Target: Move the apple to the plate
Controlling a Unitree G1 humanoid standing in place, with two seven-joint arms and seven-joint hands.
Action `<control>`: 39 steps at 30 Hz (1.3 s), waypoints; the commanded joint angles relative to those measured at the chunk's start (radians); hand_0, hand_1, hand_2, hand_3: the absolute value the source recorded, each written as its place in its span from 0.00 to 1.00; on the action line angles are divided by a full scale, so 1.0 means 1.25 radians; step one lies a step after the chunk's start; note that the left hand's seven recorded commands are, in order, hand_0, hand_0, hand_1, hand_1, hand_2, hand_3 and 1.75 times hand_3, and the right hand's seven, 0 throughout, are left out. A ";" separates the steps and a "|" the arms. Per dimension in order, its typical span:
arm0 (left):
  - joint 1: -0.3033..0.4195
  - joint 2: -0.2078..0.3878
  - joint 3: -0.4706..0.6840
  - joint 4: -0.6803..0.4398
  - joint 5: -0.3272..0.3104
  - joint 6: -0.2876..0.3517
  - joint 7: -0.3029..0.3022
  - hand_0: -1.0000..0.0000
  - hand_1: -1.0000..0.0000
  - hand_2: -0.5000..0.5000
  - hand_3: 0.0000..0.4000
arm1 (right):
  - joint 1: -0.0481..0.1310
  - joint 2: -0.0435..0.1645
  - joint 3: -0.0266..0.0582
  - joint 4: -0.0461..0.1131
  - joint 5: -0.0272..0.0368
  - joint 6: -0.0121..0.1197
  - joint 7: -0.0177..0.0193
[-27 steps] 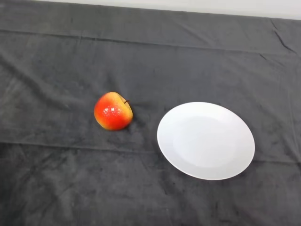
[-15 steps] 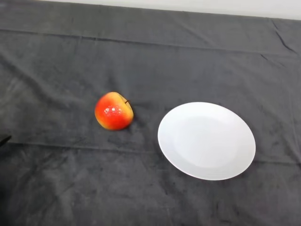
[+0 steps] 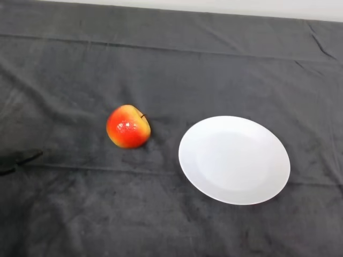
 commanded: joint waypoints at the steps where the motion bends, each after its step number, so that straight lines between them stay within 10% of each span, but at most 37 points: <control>1: -0.001 -0.005 -0.029 -0.039 0.022 0.021 -0.013 1.00 1.00 0.50 0.00 | 0.075 0.134 0.0556 0.066 0.0042 0.091 -0.0096; 39: -0.181 -0.089 -0.232 0.045 0.107 0.157 -0.043 1.00 1.00 0.50 0.00 | 0.079 0.133 0.0583 0.057 0.0014 0.093 -0.0169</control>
